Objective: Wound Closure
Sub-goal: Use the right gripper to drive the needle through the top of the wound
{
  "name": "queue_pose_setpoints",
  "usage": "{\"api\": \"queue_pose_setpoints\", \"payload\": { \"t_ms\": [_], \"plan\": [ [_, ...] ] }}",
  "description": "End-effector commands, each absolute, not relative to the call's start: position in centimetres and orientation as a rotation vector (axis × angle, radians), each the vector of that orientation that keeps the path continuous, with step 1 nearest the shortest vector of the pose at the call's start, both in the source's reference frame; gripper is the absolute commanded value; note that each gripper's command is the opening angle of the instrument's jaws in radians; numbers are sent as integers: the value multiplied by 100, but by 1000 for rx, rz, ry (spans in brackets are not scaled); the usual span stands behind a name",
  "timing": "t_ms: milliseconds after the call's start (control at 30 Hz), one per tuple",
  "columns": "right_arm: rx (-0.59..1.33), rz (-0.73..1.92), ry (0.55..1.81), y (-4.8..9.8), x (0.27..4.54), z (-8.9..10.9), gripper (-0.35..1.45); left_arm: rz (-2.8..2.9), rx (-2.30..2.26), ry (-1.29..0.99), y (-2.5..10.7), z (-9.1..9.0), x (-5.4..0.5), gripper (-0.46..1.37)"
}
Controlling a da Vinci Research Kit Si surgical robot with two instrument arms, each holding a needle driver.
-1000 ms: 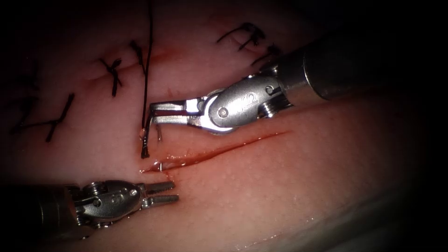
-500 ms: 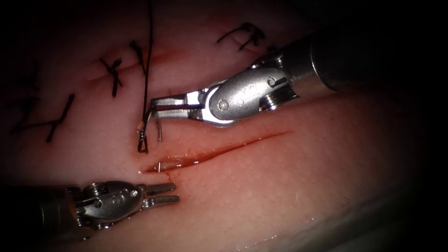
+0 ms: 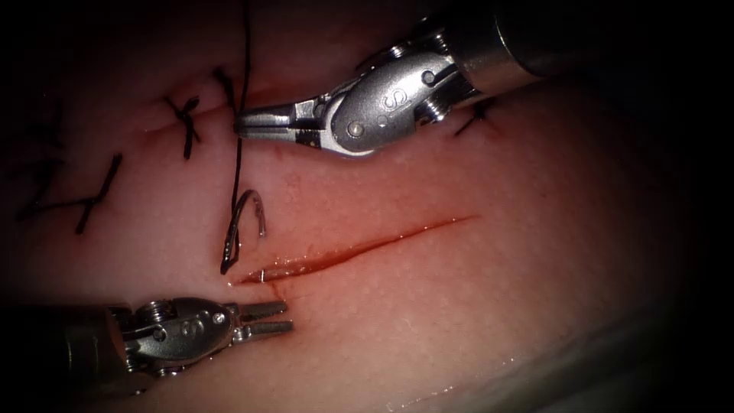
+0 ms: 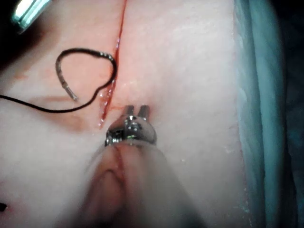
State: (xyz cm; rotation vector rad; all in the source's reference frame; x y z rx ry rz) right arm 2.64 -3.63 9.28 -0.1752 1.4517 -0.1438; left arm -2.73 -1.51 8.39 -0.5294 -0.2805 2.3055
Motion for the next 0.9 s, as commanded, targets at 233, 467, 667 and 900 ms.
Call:
{"api": "queue_pose_setpoints", "payload": {
  "t_ms": [233,467,667,900],
  "plan": [
    [-169,-138,1451,-379,254,927,122,2306,-533,-288,-151,839,-272,5],
    [-155,-198,1437,-417,245,940,123,2306,-534,-287,-151,839,-273,4],
    [-160,-199,1434,-419,250,944,124,2306,-533,-287,-151,839,-273,5],
    [-176,-207,1428,-421,263,948,110,2306,-533,-287,-151,839,-273,5]
  ]
}}
